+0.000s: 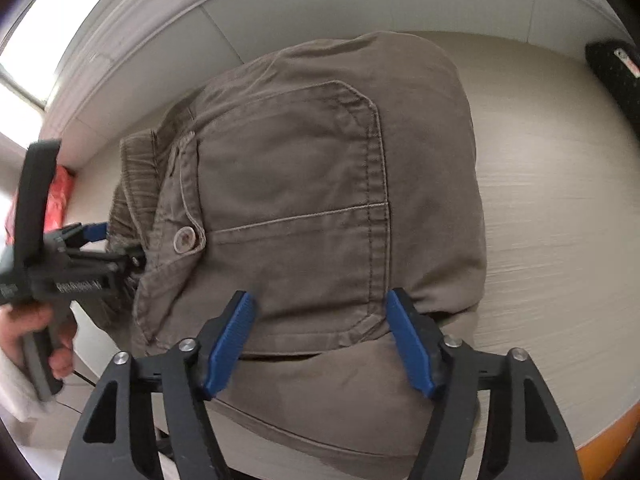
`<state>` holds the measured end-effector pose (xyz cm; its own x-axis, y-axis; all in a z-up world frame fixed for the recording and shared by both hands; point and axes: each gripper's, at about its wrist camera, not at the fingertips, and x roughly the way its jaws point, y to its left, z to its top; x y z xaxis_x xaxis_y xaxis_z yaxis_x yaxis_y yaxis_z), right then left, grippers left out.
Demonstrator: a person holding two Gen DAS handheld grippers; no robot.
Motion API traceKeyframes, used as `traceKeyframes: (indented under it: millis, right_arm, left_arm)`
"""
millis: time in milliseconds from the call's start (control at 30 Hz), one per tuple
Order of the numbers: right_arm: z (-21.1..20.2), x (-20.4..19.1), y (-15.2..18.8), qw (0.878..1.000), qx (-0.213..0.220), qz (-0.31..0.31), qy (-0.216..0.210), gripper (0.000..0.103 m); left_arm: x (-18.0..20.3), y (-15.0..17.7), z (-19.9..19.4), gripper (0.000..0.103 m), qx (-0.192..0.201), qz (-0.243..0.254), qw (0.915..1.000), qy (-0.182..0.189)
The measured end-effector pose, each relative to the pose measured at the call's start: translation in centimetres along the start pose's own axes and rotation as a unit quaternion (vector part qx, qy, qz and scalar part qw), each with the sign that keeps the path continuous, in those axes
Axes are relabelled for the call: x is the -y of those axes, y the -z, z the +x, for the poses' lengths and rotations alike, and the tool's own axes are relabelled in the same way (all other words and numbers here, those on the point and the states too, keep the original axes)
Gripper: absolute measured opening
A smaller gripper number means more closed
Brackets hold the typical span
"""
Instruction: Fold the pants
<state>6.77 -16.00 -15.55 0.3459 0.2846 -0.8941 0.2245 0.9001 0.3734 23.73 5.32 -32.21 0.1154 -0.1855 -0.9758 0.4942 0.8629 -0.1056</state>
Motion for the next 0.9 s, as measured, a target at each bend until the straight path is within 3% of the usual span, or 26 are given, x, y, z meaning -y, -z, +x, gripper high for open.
traceKeyframes:
  millis: [167,300,367,433,533,600,667,733,800,900]
  right_arm:
    - [-0.2,2.4,-1.0,1.000,0.001,0.024,0.015,0.053]
    - [-1.5,4.8,-2.6,0.998,0.000,0.058,0.005,0.052]
    - [-3.8,4.7,-3.1,0.998,0.027,0.060,-0.010,0.054]
    - [-6.2,3.5,-3.4,0.997,0.065,0.045,-0.020,0.054]
    - [-7.6,-0.1,-3.7,0.992,0.086,0.022,-0.089,0.054]
    - [-6.5,-2.8,-4.2,0.990,0.070,-0.004,-0.123,0.053]
    - [-4.2,-6.6,-5.1,0.990,0.039,-0.040,-0.133,0.030]
    - [-2.0,-8.6,-5.6,0.990,0.005,-0.053,-0.130,0.019]
    - [0.2,-10.7,-6.3,0.991,-0.014,-0.069,-0.117,0.019]
    - [1.8,-12.8,-6.6,0.988,-0.035,-0.081,-0.123,0.014]
  left_arm:
    - [1.7,-0.7,1.4,0.103,-0.006,-0.001,0.9994,0.035]
    - [2.8,-1.4,1.9,0.103,-0.008,-0.006,0.9984,0.056]
    - [2.1,-1.5,1.5,0.103,-0.004,-0.016,0.9988,0.046]
    - [1.1,-0.9,0.0,0.103,0.017,-0.014,0.9992,0.032]
    - [-0.6,0.0,-1.8,0.103,0.036,-0.026,0.9983,0.038]
    - [-1.2,0.9,-2.7,0.103,0.042,-0.034,0.9976,0.043]
    - [0.1,1.6,-2.3,0.103,0.042,-0.040,0.9980,0.026]
    - [0.8,1.8,-1.9,0.103,0.043,-0.035,0.9984,0.014]
    - [0.1,2.1,-1.9,0.102,0.042,-0.039,0.9981,0.024]
    - [-1.7,3.0,-2.0,0.102,0.042,-0.038,0.9984,0.008]
